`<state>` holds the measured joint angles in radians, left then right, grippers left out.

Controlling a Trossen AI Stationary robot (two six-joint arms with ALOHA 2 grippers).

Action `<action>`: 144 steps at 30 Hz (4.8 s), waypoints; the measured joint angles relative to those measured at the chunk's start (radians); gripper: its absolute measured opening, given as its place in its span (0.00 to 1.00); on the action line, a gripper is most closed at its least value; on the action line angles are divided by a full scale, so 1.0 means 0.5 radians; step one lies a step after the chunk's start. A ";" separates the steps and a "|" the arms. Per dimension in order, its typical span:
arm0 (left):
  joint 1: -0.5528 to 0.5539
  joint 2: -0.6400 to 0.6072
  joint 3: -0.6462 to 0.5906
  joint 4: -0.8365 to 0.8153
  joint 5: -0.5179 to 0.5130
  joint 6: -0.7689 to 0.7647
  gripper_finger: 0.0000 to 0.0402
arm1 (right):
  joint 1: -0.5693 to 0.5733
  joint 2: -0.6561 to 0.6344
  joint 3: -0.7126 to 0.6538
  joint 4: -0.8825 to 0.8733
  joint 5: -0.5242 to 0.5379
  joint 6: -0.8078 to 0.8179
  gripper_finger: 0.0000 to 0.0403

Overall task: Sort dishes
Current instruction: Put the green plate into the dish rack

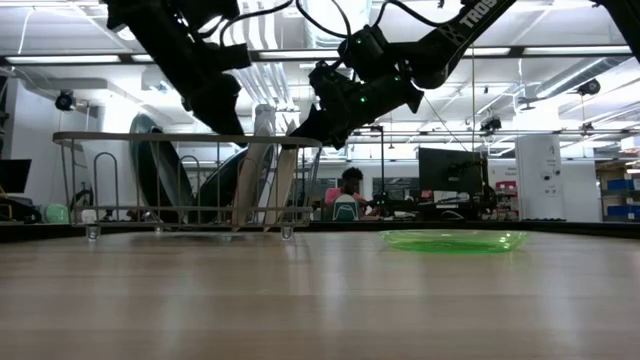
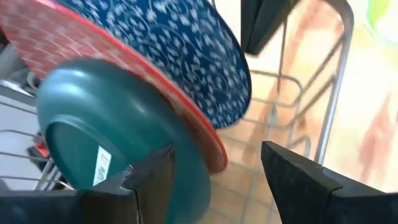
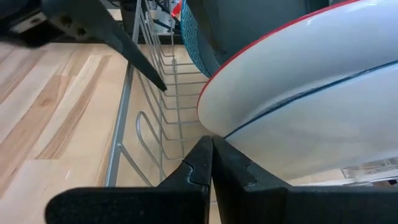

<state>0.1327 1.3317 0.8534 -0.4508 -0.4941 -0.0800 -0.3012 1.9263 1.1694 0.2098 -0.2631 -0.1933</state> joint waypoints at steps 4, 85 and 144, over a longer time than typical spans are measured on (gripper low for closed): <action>-0.016 0.049 0.015 0.030 -0.086 0.003 0.57 | 0.000 0.000 0.000 0.003 0.000 0.004 0.00; 0.182 0.391 0.633 -0.920 -1.066 -0.460 0.56 | -0.001 -0.001 -0.001 -0.032 0.003 0.003 0.00; 1.493 1.114 1.614 -1.200 1.552 2.029 0.00 | 0.008 -0.002 0.018 -0.056 0.107 0.095 0.00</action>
<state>0.8791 1.8889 1.6601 -1.0510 0.2818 0.9342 -0.2974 1.9251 1.1786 0.1820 -0.2097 -0.1458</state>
